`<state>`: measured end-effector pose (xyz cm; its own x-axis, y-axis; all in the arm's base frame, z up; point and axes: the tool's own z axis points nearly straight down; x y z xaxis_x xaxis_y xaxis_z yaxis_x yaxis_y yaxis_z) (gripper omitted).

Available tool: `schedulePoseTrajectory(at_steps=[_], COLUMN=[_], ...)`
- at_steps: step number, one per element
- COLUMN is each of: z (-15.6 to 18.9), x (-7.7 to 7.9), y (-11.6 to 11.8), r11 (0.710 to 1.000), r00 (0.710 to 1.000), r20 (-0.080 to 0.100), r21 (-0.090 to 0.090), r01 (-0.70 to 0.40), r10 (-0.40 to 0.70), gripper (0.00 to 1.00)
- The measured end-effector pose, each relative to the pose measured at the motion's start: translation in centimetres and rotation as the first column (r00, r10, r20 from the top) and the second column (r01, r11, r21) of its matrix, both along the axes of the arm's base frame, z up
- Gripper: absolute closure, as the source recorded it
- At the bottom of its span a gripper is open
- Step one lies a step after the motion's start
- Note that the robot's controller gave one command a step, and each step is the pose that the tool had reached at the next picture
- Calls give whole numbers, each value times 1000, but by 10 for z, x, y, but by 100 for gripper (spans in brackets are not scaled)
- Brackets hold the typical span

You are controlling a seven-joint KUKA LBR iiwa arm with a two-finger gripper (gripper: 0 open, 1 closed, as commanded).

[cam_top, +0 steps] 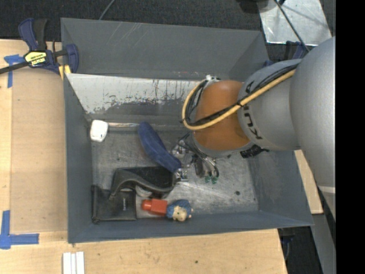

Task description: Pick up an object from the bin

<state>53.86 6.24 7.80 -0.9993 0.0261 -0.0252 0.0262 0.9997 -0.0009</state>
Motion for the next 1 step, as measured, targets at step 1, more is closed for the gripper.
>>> schedulePoseTrajectory(at_steps=[1], z=[138], x=[15], y=[-9], r11=[970], r00=[970], r20=[-14], r21=[-1], r01=[-243], r10=[243], gripper=[100])
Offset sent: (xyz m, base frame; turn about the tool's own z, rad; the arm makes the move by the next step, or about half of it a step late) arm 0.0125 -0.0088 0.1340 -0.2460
